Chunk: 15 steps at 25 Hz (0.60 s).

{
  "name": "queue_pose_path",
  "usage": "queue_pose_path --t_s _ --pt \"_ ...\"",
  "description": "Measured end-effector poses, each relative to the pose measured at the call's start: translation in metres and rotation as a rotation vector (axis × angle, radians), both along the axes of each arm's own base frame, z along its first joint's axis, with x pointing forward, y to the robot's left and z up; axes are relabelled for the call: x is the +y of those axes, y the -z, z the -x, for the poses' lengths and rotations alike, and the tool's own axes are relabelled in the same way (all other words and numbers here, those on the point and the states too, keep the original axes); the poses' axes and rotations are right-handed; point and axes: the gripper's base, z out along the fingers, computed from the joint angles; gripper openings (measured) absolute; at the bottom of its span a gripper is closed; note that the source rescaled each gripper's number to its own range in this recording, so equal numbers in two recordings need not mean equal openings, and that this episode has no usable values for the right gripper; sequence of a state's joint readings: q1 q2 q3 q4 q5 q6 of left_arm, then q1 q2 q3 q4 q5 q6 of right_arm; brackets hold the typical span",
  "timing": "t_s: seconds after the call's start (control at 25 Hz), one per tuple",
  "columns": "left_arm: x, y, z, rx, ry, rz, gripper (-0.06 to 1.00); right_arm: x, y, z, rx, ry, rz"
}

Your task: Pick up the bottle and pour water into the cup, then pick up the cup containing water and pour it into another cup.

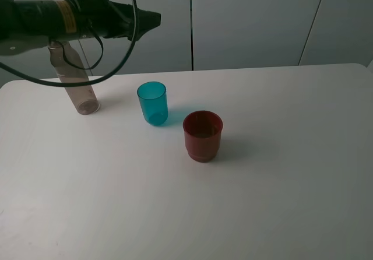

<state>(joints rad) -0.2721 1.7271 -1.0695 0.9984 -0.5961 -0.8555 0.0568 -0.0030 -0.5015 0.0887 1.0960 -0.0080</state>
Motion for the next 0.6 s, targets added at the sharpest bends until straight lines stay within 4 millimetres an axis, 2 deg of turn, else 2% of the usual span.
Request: queue_pose_path --t_s 0.12,0.24,0.4,0.6 --pt "0.004 -0.027 0.019 -0.017 -0.021 0.017 0.99 0.000 0.000 0.000 0.000 0.000 0.000" --pt "0.015 -0.043 0.040 -0.046 -0.095 0.033 0.99 0.000 0.000 0.000 0.000 0.000 0.000" --pt "0.041 -0.059 0.073 -0.101 -0.260 -0.022 0.99 0.000 0.000 0.000 0.000 0.000 0.000" --pt "0.076 -0.074 0.124 -0.033 -0.465 -0.080 0.99 0.000 0.000 0.000 0.000 0.001 -0.001"
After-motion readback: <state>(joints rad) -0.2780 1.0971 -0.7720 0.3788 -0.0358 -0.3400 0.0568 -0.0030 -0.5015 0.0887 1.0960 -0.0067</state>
